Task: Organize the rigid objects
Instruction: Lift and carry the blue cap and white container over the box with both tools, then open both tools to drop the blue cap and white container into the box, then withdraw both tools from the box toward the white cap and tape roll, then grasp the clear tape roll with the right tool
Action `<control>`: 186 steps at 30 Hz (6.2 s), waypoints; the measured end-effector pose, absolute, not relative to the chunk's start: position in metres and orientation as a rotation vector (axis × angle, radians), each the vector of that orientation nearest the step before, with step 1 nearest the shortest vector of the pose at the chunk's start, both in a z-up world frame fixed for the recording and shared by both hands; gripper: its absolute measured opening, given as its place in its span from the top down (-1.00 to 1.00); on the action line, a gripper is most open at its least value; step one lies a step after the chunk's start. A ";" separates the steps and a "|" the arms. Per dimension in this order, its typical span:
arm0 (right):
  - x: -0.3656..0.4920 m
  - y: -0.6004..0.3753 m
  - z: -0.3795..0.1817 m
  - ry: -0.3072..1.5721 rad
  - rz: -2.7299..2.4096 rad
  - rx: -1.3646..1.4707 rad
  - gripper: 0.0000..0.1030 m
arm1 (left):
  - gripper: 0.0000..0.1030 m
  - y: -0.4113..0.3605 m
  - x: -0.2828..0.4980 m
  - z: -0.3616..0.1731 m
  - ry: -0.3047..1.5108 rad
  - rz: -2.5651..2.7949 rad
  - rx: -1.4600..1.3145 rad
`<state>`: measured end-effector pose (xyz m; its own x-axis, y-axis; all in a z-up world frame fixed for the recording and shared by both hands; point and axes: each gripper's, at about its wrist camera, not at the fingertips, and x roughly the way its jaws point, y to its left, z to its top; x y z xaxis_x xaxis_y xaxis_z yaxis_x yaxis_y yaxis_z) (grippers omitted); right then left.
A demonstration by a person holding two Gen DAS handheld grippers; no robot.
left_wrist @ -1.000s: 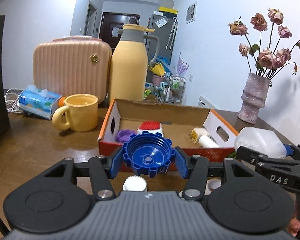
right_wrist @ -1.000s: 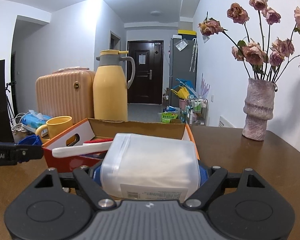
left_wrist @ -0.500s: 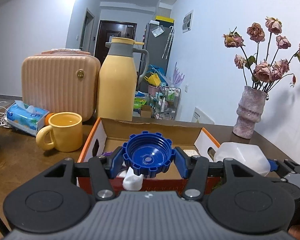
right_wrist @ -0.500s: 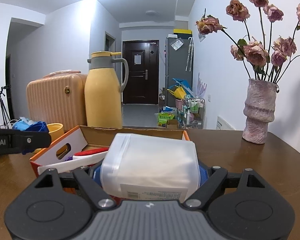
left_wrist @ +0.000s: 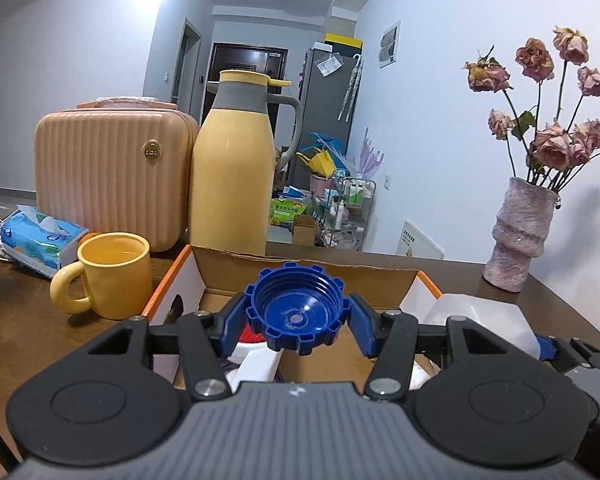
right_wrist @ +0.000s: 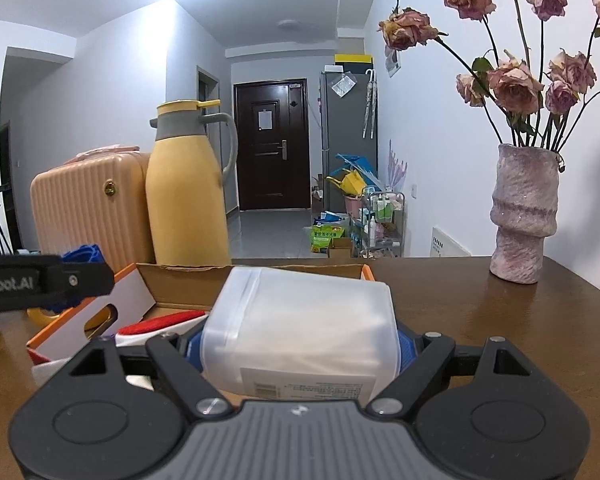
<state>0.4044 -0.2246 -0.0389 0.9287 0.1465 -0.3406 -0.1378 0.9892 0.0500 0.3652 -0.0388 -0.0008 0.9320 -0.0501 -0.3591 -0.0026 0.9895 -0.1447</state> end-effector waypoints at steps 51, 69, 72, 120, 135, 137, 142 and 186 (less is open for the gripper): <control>0.464 -0.224 -0.056 0.448 0.134 -0.035 -1.00 | -1.00 -0.031 0.438 -0.027 0.440 0.088 -0.156; 0.461 -0.223 -0.055 0.440 0.131 -0.041 -1.00 | -1.00 -0.032 0.435 -0.026 0.437 0.094 -0.136; 0.459 -0.224 -0.055 0.435 0.131 -0.042 -1.00 | -1.00 -0.031 0.434 -0.026 0.433 0.096 -0.139; 0.332 -0.229 -0.068 0.334 0.140 -0.090 -1.00 | -1.00 -0.010 0.324 -0.036 0.381 0.084 -0.080; 0.292 -0.227 -0.080 0.373 0.169 -0.108 -1.00 | -1.00 -0.005 0.283 -0.053 0.438 0.027 -0.054; 0.288 -0.227 -0.081 0.378 0.174 -0.104 -1.00 | -1.00 -0.003 0.278 -0.058 0.452 0.029 -0.052; 0.282 -0.224 -0.083 0.382 0.180 -0.107 -1.00 | -1.00 0.003 0.267 -0.066 0.477 0.017 -0.046; 0.359 -0.174 -0.096 0.661 0.430 -0.297 0.15 | -1.00 0.041 0.278 -0.071 0.554 0.037 -0.126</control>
